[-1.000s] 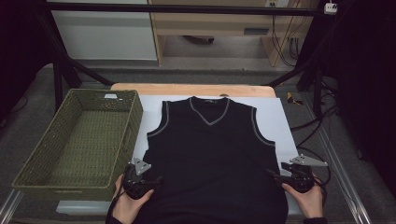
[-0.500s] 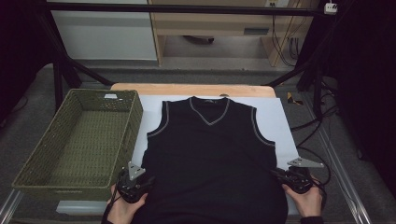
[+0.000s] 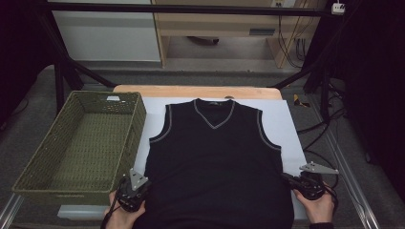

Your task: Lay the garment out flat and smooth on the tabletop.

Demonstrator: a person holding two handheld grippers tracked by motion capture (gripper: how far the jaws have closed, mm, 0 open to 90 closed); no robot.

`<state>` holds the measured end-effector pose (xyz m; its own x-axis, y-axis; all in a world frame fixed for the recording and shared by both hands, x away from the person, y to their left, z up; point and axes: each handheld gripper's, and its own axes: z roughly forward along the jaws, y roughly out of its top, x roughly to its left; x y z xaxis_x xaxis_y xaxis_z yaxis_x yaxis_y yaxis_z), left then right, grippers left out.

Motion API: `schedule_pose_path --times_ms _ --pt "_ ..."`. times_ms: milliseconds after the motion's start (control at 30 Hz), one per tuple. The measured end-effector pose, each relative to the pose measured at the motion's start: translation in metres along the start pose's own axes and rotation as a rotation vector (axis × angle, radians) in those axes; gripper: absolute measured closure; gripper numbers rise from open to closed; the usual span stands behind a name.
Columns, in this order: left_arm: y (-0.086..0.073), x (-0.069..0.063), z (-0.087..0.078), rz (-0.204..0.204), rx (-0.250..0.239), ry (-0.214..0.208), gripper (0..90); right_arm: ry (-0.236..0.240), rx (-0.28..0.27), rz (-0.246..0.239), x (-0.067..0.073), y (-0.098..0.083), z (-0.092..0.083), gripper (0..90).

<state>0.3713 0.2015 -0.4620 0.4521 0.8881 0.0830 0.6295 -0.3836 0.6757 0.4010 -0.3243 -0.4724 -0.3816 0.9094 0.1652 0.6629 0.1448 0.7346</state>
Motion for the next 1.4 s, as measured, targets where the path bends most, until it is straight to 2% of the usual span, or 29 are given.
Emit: schedule_pose_path --times_ms 133,300,433,467,500,633,733,833,967,1033,1167,1400 --pt "-0.008 -0.003 -0.003 0.007 0.019 -0.019 86.6 0.011 0.029 -0.005 0.001 -0.003 0.000 87.6" --pt "-0.013 -0.004 -0.007 0.010 0.023 -0.033 86.4 0.003 0.004 -0.034 0.001 -0.002 -0.001 87.6" --pt "-0.013 -0.003 -0.006 0.009 0.009 -0.037 85.8 -0.014 0.025 -0.040 -0.004 -0.002 0.005 87.5" --pt "-0.013 -0.003 -0.005 0.011 0.005 -0.039 85.5 -0.010 0.018 -0.029 -0.004 -0.002 0.005 87.5" --pt "-0.013 -0.002 -0.005 0.013 0.001 -0.045 85.1 -0.013 0.023 -0.041 -0.004 -0.003 0.003 87.4" --pt "-0.010 0.001 -0.004 -0.007 -0.039 -0.092 79.0 0.004 0.023 -0.045 0.001 -0.004 -0.001 84.2" --pt "-0.006 0.003 -0.003 -0.012 -0.081 -0.117 67.9 0.014 -0.015 -0.056 0.002 -0.002 0.001 70.6" --pt "-0.001 0.005 -0.001 -0.026 -0.109 -0.157 57.4 0.032 -0.080 -0.071 0.002 0.000 0.003 57.4" --pt "0.006 0.001 0.002 -0.002 -0.147 -0.199 44.1 0.068 -0.139 -0.079 0.004 0.006 0.006 41.8" --pt "0.010 -0.001 0.004 0.012 -0.155 -0.211 38.6 0.082 -0.154 -0.085 0.005 0.010 0.008 34.4" --pt "0.019 -0.002 0.014 0.026 -0.165 -0.271 27.2 0.115 -0.173 -0.115 0.009 0.019 0.012 23.1" --pt "0.034 -0.002 0.029 0.052 -0.172 -0.305 10.5 0.158 -0.157 -0.123 0.016 0.033 0.020 10.0"
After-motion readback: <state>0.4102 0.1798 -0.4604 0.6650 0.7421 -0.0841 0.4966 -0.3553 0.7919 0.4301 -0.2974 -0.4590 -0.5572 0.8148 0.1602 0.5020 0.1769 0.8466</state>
